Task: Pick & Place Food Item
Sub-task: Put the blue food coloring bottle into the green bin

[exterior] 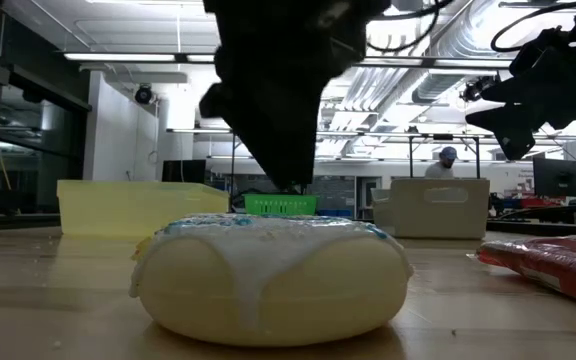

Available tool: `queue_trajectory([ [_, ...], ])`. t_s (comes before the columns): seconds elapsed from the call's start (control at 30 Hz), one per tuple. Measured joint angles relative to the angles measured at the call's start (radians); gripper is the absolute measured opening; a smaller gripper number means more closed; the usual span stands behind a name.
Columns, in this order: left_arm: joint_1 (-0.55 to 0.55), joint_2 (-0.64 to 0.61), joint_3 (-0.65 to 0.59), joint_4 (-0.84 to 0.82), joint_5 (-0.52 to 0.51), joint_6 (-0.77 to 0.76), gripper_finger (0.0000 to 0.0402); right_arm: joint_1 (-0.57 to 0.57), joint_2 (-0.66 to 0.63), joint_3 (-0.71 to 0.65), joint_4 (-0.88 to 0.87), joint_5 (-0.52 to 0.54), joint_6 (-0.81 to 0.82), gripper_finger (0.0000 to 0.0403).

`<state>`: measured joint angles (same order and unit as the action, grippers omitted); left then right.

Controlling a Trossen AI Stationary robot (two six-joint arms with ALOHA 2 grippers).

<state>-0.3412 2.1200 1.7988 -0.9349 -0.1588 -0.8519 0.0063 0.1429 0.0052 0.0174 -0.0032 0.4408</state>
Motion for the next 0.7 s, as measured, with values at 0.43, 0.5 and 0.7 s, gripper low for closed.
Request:
queue_trajectory([
  [0.43, 0.045, 0.049, 0.0, 0.018, 0.001, 0.041, 0.012, 0.0, 0.0, 0.0, 0.0, 0.0, 0.0, 0.0175],
  [0.5, 0.046, 0.057, 0.0, 0.015, 0.012, 0.04, 0.012, 0.0, 0.0, 0.0, 0.0, 0.0, 0.0, 0.0175],
  [0.7, 0.046, 0.069, 0.0, 0.026, 0.033, 0.041, 0.012, 0.0, 0.0, 0.0, 0.0, 0.0, 0.0, 0.0175],
])
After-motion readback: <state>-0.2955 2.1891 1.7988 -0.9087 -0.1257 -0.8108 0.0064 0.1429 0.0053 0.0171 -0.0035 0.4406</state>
